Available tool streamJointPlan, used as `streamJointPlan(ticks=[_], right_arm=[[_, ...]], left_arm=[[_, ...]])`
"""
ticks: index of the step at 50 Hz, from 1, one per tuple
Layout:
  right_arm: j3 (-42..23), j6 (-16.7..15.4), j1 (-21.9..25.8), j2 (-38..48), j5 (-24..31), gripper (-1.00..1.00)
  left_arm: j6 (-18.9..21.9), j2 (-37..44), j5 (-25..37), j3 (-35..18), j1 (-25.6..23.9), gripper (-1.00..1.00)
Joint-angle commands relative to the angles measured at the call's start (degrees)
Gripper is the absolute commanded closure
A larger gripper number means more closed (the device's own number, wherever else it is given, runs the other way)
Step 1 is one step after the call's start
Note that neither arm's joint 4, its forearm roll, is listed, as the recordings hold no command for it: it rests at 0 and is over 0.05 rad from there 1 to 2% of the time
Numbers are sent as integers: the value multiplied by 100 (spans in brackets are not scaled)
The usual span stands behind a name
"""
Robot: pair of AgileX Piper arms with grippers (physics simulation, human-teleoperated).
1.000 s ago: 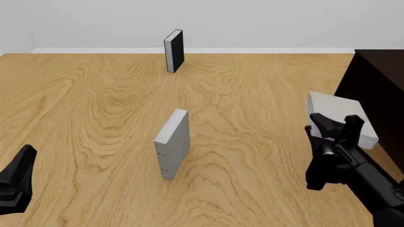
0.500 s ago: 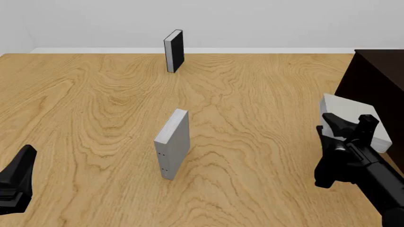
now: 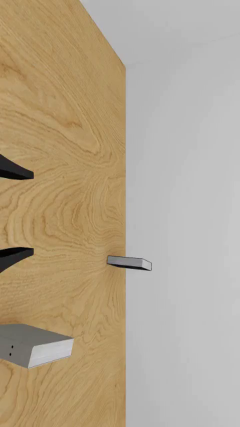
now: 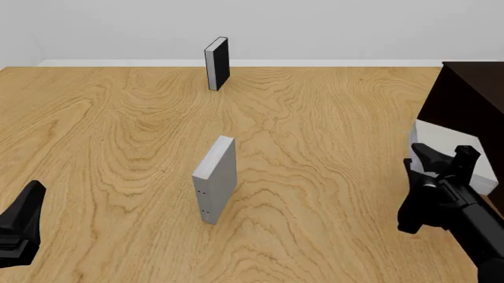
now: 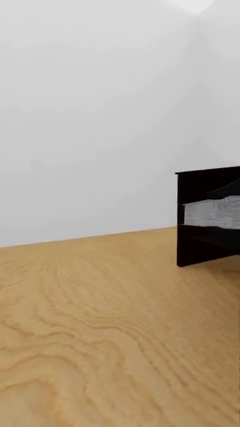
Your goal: Pick up the book on the right and place it on the cabinet shelf.
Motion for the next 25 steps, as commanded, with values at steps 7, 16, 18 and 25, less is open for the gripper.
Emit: streamJointPlan(ticks=[7,16,18,25], right_arm=[[-131,-27,-199,338,-409,100],[-304,8,-282,509,-419,100],[-338,17,-311,518,-389,100],[-452,35,-423,669,-413,100]], left_arm=[[0,0,0,0,0,-100],[0,0,0,0,0,-100],[0,0,0,0,0,-100],[0,0,0,0,0,-100]])
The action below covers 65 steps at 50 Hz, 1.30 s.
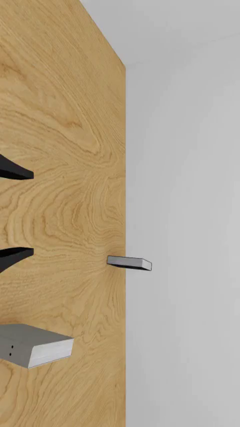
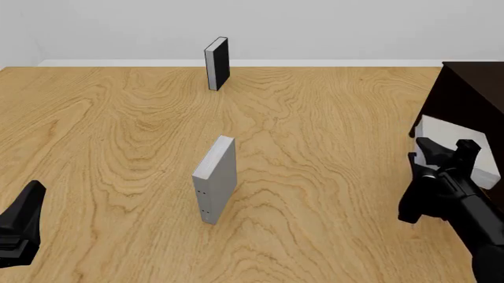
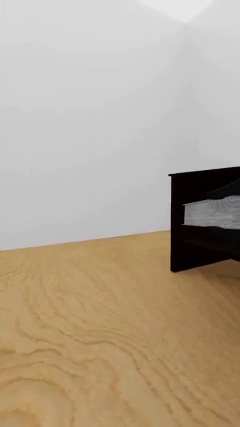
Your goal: Pick up the book on the right and place it on the cabinet shelf.
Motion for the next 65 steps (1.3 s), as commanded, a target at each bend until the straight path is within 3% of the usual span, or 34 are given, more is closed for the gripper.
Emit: streamJointPlan(ticks=[1,7,17,50,52,65], right_arm=[[-196,93,-143,262,-171,100],[-252,56,-250,397,-180,100],[-398,252,-327,514,-110,100],[-956,-114,-686,1132,-174,100],[-995,-246,-745,1186,-188,100],[-1222,-198,-793,1477,-186,100]], left_arm=[[0,0,0,0,0,-100],[0,0,0,0,0,-100],[0,0,0,0,0,-100],[0,0,0,0,0,-100],[0,0,0,0,0,-100],[0,0,0,0,0,-100]])
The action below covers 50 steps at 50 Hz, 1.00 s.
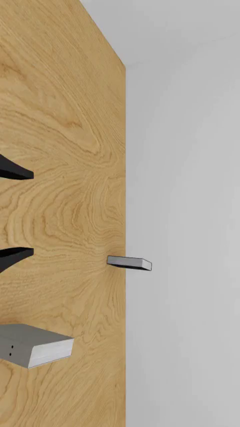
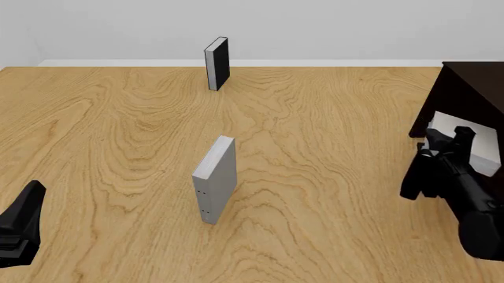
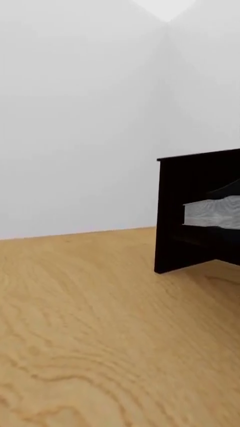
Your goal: Pick up the book on the right and place it on the cabinet shelf.
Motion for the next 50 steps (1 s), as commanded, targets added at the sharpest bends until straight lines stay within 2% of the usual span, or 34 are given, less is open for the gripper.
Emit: streamJointPlan(ticks=[1,15,16,25,50], right_arm=[[-232,68,-74,200,-79,100],[-502,-161,-185,419,-85,100],[-526,-257,-213,444,-86,100],[-660,-462,-233,586,-86,100],[-986,-604,-577,943,-86,100]], left_arm=[[0,0,0,0,0,-100],[0,0,0,0,0,-100],[0,0,0,0,0,-100],[0,0,0,0,0,-100],[0,0,0,0,0,-100]])
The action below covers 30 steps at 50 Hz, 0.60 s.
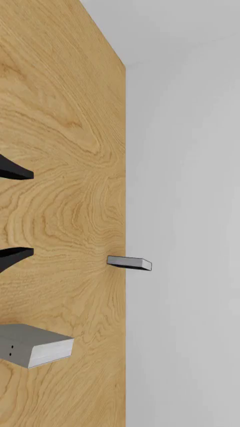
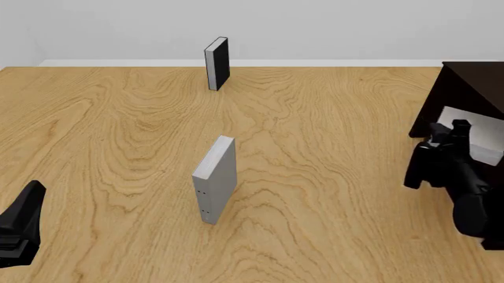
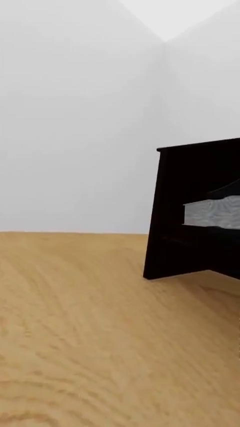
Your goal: Pick up the book on the right and place it on the cabinet shelf.
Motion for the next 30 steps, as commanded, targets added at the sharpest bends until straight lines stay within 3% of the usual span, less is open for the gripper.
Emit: streamJointPlan(ticks=[1,30], right_arm=[[-172,57,-174,125,-77,100],[-328,157,-410,462,-77,100]], left_arm=[[0,0,0,0,0,-100],[0,0,0,0,0,-100]])
